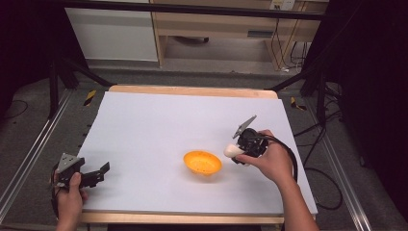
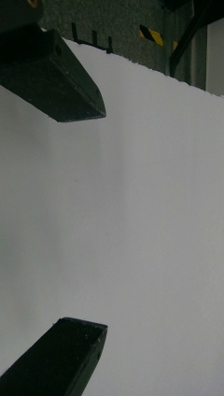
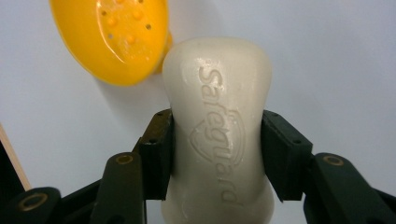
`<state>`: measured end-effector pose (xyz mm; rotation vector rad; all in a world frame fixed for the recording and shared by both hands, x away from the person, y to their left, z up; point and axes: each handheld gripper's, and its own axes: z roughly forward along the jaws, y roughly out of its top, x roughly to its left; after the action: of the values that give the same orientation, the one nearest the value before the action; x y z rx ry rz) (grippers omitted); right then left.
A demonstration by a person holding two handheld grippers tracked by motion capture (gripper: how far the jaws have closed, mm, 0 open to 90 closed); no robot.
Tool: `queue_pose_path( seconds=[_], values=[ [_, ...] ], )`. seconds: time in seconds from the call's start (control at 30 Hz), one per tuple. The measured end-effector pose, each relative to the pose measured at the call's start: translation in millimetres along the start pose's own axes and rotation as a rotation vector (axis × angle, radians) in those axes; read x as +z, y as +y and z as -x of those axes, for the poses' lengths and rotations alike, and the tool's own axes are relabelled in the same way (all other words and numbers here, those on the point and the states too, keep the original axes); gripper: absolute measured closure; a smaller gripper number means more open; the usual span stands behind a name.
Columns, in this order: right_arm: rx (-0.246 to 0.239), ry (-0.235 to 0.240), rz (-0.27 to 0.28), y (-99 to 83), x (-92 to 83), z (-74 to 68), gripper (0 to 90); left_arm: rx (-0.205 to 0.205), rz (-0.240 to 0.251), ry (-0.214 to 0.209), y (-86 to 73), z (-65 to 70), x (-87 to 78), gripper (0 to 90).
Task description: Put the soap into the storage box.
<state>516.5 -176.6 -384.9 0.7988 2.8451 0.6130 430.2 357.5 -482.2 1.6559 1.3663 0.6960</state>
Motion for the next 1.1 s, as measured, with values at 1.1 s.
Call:
queue_pose_path(
  seconds=[1.1],
  values=[
    [-0.203, 0.089, -0.004, 67.9, 32.8, -40.0, 49.5, -0.003, 0.003, -0.001, 0.0, -0.7, -0.2, 0.0]
  ],
)
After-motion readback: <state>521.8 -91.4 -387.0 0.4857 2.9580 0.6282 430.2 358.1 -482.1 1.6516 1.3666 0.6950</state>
